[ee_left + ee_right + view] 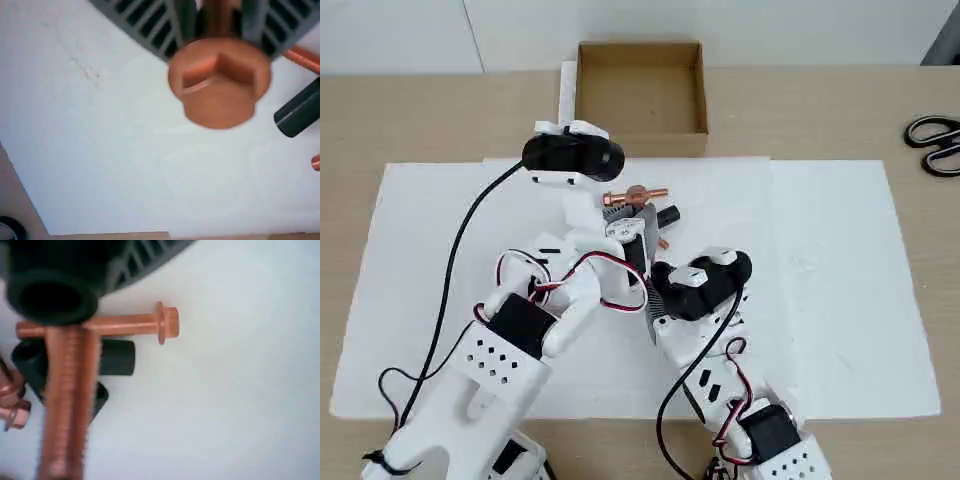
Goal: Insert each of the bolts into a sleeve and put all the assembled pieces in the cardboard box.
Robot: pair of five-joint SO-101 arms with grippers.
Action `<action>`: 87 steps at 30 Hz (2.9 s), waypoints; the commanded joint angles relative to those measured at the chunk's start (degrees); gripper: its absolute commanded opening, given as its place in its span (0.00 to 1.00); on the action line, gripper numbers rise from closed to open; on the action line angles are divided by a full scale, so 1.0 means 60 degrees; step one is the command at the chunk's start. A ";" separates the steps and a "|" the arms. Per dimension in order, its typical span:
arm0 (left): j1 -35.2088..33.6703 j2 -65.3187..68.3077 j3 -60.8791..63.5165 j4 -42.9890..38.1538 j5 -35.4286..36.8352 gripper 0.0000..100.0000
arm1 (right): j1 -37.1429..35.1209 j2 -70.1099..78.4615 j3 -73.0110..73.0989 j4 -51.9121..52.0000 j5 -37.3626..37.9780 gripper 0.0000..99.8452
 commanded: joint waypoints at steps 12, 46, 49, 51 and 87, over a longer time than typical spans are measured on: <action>0.0440 0.0015 -0.0593 -0.0322 0.0088 0.00 | -0.0022 -0.0139 0.0073 -0.0242 -0.0073 0.00; 0.0821 -0.0044 -0.0154 0.0674 -0.1011 0.00 | 0.0007 -0.0139 0.0073 -0.0242 -0.0073 0.00; 0.0952 -0.0044 -0.0110 0.0718 -0.1084 0.00 | 0.0007 -0.0139 0.0073 -0.0242 -0.0073 0.00; 0.0967 -0.0044 -0.0139 0.0806 -0.1084 0.00 | 0.0007 -0.0139 0.0073 -0.0242 -0.0073 0.00; 0.0454 -0.0073 -0.1355 0.2623 -0.0571 0.13 | 0.0066 -0.0139 0.0073 -0.0242 -0.0059 0.00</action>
